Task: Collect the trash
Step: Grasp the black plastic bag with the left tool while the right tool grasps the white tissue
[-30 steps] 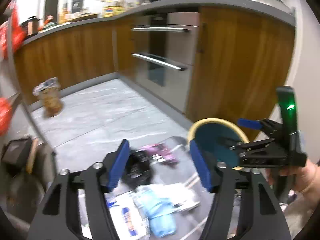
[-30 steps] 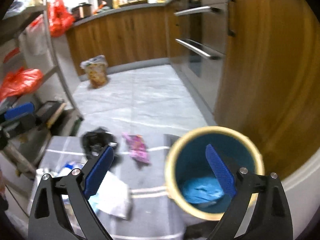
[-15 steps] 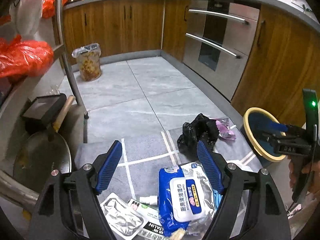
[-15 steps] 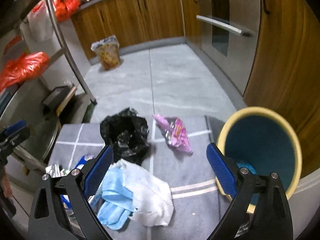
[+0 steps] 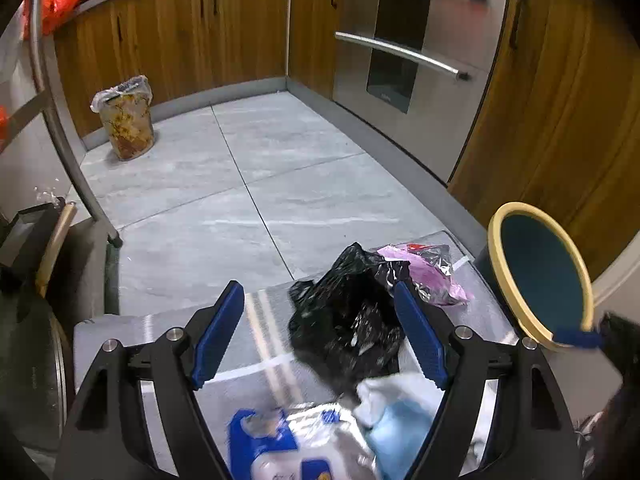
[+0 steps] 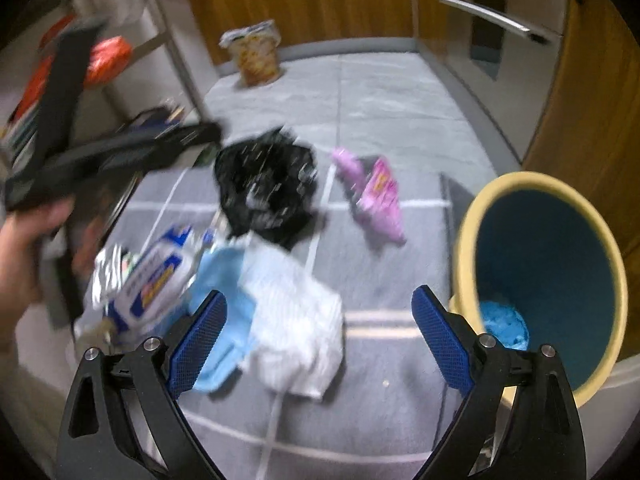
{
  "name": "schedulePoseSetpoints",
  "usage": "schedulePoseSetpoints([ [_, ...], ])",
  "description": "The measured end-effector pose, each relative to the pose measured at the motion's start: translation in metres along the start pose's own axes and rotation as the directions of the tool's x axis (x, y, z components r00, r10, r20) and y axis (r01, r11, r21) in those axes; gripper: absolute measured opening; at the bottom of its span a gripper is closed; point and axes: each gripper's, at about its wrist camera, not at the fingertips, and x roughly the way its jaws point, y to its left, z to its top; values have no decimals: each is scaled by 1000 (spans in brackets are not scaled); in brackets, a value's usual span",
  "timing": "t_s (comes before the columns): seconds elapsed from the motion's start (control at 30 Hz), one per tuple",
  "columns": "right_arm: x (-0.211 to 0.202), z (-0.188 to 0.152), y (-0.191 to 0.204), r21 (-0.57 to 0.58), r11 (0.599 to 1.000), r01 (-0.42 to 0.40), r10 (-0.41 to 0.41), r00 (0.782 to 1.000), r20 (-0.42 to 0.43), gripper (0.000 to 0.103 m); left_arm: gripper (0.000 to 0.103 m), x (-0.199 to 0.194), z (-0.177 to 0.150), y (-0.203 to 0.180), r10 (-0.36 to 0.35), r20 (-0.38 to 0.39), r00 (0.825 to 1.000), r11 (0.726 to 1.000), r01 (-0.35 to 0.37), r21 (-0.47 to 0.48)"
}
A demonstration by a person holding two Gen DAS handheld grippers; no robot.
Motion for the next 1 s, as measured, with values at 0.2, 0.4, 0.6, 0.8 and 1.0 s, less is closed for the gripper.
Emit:
schedulePoseSetpoints([
  [0.2, 24, -16, 8, -56, 998, -11, 4, 991, -131, 82, 71, 29, -7, -12, 26, -65, 998, 999, -24, 28],
  [0.4, 30, -25, 8, -60, 998, -21, 9, 980, -198, 52, 43, 42, -12, -11, 26, -113, 993, 1000, -24, 19],
  [0.6, 26, -24, 12, -93, 995, -26, 5, 977, -212, 15, 13, 40, -19, -9, 39, -125, 991, 998, -33, 46],
  [0.8, 13, -16, 7, -113, 993, -23, 1, 982, -190, 8, 11, 15, -15, -17, 35, -76, 997, 997, -29, 77],
  [1.0, -17, -2, 1, -115, 993, -9, -2, 996, -94, 8, 11, -22, -4, -25, 16, 3, 1000, 997, -16, 74],
])
